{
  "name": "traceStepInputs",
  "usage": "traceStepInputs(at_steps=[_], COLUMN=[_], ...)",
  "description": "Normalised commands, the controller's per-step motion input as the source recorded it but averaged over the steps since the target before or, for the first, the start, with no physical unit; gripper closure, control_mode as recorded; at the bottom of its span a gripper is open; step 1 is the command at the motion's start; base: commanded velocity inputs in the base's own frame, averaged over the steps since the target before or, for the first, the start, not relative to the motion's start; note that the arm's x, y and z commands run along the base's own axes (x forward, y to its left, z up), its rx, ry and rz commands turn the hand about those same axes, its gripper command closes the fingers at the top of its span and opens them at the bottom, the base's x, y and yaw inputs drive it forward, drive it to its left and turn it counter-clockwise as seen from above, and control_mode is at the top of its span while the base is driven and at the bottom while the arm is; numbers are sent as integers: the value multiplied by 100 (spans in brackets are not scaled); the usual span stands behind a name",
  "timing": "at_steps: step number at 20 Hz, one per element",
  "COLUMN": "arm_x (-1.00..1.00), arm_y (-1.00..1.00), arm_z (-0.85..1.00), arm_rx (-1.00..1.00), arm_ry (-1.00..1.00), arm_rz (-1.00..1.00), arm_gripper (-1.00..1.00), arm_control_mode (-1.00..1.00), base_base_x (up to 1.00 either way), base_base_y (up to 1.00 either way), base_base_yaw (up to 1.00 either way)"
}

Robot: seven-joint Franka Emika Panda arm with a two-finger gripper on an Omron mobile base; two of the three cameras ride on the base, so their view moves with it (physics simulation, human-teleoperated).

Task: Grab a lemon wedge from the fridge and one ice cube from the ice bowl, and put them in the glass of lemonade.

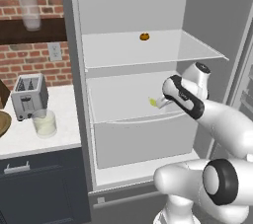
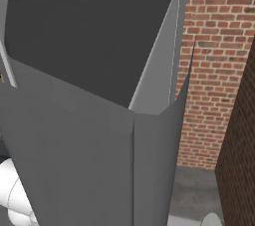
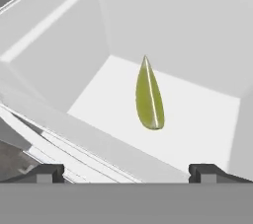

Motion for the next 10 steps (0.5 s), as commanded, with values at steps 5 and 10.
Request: traceStepInputs(at_steps=[5,10], arm_x=[47,47], arm_y=[0,3], arm_z=[-30,-13], arm_rx=[0,0], arm_ry=[1,1], arm_rz=[4,1], arm_gripper=[-100,-100], arm_control_mode=[-100,-100], base_base_x=[0,0], base_base_y=[0,0], base_base_yaw=[0,0])
